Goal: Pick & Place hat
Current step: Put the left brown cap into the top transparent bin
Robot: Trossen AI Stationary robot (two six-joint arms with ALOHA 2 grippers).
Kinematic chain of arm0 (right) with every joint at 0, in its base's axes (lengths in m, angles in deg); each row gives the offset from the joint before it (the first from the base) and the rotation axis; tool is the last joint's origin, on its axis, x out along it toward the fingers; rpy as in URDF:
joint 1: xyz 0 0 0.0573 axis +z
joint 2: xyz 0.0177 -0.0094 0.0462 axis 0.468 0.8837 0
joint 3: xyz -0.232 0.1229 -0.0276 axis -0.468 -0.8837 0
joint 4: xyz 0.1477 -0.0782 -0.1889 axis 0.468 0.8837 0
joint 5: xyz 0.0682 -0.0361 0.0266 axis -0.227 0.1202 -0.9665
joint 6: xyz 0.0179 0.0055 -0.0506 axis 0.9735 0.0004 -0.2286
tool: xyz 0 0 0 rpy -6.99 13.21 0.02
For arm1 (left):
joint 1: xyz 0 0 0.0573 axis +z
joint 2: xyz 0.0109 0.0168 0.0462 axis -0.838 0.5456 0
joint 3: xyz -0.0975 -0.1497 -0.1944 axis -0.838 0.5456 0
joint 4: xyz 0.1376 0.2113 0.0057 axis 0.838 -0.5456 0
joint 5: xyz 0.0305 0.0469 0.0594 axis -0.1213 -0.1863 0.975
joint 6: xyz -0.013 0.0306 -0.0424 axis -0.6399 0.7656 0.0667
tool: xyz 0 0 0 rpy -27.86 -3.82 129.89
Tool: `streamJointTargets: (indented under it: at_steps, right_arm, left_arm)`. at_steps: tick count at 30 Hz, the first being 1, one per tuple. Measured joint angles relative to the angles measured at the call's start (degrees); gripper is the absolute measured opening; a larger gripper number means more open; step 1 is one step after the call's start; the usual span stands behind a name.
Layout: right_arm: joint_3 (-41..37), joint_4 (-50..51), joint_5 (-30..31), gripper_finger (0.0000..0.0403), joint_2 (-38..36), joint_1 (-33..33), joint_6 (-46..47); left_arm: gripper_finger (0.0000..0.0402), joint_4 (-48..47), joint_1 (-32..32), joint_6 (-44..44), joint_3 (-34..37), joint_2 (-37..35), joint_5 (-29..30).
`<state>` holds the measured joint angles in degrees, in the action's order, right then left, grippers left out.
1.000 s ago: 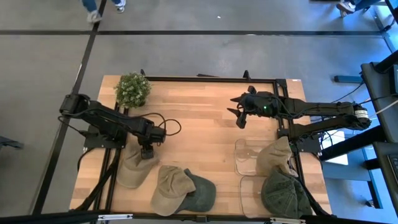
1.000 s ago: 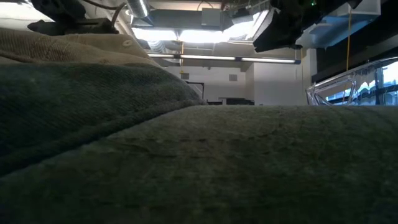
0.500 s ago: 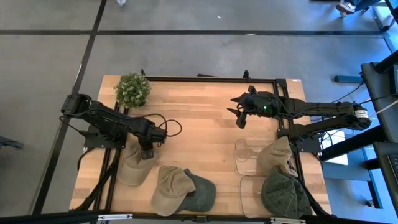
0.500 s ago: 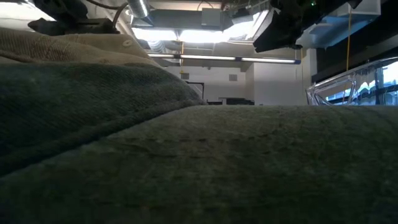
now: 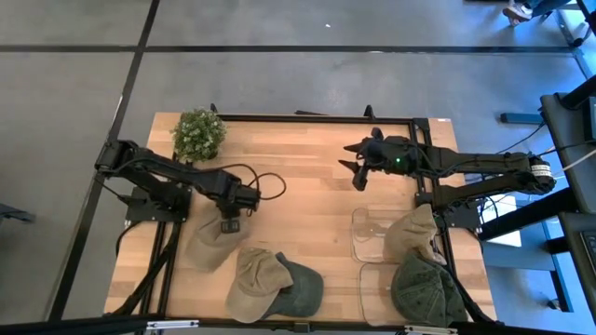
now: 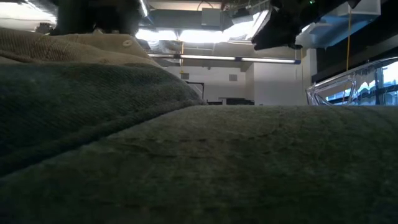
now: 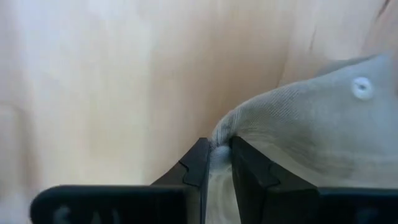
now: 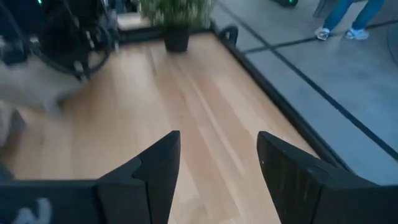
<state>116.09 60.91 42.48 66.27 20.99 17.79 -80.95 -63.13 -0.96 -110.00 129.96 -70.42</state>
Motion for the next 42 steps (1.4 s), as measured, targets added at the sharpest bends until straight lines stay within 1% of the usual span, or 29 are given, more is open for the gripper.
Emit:
streamJointTargets:
  at_steps: [3, 7, 10, 13, 16, 19, 22, 24, 27, 29, 30, 32, 34, 36, 39, 42]
  right_arm:
    - [0.0, -4.4, 0.0, 0.0214, 0.0, 0.0, 1.4]
    - [0.0, -10.0, -0.2, 0.0214, 0.0, 0.0, 2.0]
    - [0.1, -11.3, -4.5, 0.0214, 0.0, 0.0, 2.4]
    - [0.1, -11.2, -9.1, 0.0214, 0.0, 0.0, 6.1]
    - [0.1, -11.4, -12.5, 0.0214, 0.0, 0.0, 8.3]
    - [0.1, -13.3, -12.9, 0.0214, 0.0, 0.0, 8.5]
    - [0.1, -15.0, -12.9, 0.0214, 0.0, 0.0, 7.9]
    - [0.0, -17.0, -12.1, 0.0214, 0.0, 0.0, 7.5]
    - [0.0, -18.7, -10.5, 0.0214, 0.0, 0.0, 7.8]
    - [0.0, -18.6, -11.0, 0.0214, 0.0, -0.2, 9.3]
    - [0.0, -18.2, -11.9, 0.0214, 0.0, -0.6, 10.6]
    - [0.0, -17.7, -16.2, 0.0214, 0.3, -1.4, 12.6]
    - [0.0, -17.3, -20.8, 0.0214, 0.7, -2.2, 14.0]
    - [0.1, -17.6, -23.9, 0.0214, 1.1, -2.5, 14.1]
    - [0.1, -17.5, -25.7, 0.0214, 1.5, -2.4, 12.4]
    - [0.1, -17.4, -25.7, 0.0214, 1.9, -2.5, 11.7]
  left_arm:
    - [0.0042, -0.2, 1.5, 1.7, -4.6, 0.0, 3.7]
    - [0.0042, -0.4, 4.4, 3.7, -11.7, -0.1, 10.6]
    - [0.0042, 0.8, 6.6, 5.5, -17.2, -0.1, 15.5]
    - [0.0042, 4.2, 8.4, 8.2, -21.7, -0.2, 18.7]
    - [0.0042, 10.2, 9.6, 13.4, -24.7, -0.2, 18.9]
    - [0.0042, 17.6, 10.1, 20.1, -26.3, 0.5, 18.2]
    - [0.0042, 22.0, 10.2, 25.0, -28.0, 2.6, 16.6]
    - [0.0042, 22.0, 10.2, 27.6, -29.5, 4.5, 16.2]
    - [0.0042, 22.0, 10.2, 29.1, -31.6, 7.5, 15.9]
    - [0.0042, 21.7, 10.2, 30.2, -33.4, 9.3, 15.2]
    - [0.0042, 21.4, 10.2, 30.6, -34.3, 10.0, 14.3]
    - [0.0042, 20.7, 10.2, 30.9, -36.2, 11.3, 13.2]
    - [0.0042, 20.9, 10.1, 31.0, -38.0, 12.5, 13.0]
    - [0.0042, 20.8, 10.2, 31.8, -39.7, 13.3, 13.1]
    - [0.0042, 20.9, 10.2, 32.3, -41.9, 14.1, 13.1]
    - [0.0042, 21.2, 10.0, 32.3, -42.8, 14.3, 13.2]
